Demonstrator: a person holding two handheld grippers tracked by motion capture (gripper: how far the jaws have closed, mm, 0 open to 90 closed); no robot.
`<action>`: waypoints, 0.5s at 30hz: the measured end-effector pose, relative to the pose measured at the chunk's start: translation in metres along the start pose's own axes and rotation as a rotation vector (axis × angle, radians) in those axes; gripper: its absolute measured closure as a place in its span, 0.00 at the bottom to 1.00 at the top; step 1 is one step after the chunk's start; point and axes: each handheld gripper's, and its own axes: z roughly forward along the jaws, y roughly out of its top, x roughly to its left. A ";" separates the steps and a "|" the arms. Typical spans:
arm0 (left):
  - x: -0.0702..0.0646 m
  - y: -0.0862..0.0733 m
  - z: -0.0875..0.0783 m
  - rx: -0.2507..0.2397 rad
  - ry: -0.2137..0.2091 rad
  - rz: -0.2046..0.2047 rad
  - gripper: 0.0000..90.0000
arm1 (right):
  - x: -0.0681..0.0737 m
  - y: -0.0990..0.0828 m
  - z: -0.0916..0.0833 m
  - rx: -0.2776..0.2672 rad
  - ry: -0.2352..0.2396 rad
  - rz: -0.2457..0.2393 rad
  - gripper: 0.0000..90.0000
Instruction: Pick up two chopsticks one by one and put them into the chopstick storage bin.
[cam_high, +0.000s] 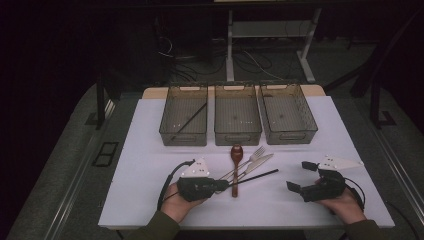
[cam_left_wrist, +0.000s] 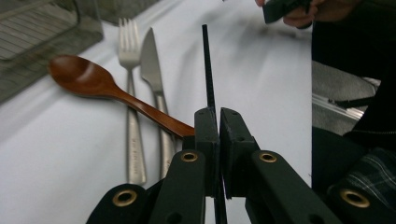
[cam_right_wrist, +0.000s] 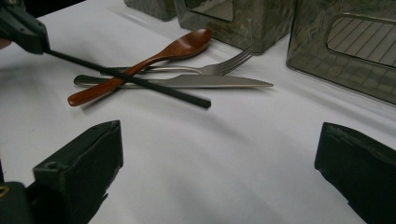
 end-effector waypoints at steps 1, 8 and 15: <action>0.001 0.001 -0.002 -0.006 0.004 -0.001 0.96 | 0.000 0.000 0.000 0.000 0.001 0.000 0.01; 0.009 0.009 -0.011 -0.024 0.039 0.011 0.95 | 0.003 -0.001 0.004 -0.002 0.011 0.007 0.01; 0.018 0.014 -0.018 -0.048 0.064 0.012 0.95 | 0.007 -0.001 0.011 0.026 0.013 -0.002 0.01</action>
